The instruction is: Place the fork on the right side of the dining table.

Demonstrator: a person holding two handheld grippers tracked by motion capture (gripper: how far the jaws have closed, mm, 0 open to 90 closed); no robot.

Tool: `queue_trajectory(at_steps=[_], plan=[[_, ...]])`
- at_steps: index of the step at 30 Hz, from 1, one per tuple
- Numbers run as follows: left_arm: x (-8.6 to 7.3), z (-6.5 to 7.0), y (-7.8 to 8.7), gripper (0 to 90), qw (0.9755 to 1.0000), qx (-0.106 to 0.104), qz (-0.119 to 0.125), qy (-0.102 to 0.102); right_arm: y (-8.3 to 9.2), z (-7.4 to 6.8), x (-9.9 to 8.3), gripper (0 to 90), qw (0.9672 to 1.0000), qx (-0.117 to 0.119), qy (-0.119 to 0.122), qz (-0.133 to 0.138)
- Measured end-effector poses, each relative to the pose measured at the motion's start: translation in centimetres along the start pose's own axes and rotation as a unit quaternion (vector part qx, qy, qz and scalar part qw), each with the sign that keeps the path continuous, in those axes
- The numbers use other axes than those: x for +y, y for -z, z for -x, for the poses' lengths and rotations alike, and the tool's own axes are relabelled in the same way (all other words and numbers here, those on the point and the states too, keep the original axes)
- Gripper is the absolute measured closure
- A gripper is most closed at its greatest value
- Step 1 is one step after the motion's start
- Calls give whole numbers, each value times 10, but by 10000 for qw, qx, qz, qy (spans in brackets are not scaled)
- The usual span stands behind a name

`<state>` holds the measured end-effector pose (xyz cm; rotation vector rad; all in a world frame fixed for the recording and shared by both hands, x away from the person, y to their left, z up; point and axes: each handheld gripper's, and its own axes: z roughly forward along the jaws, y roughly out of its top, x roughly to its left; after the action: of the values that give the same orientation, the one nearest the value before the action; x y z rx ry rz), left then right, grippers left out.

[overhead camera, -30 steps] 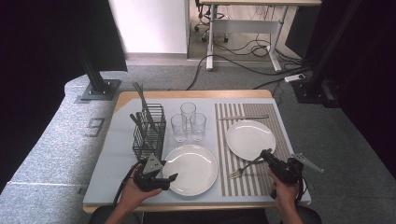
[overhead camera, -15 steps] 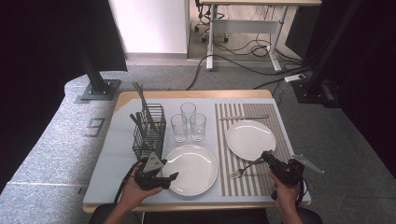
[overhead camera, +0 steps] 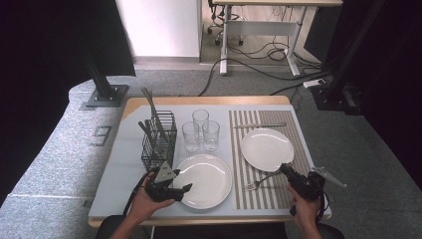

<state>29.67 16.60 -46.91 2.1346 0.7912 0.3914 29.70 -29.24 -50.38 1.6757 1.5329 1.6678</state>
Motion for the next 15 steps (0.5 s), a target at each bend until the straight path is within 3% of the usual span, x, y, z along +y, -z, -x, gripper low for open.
queue_trajectory(at_steps=[15], plan=[[3, -1, -5, 317, 9999, -100, -46, -39, 3, 5, -4, 772, 9996, -179, -156, -136]])
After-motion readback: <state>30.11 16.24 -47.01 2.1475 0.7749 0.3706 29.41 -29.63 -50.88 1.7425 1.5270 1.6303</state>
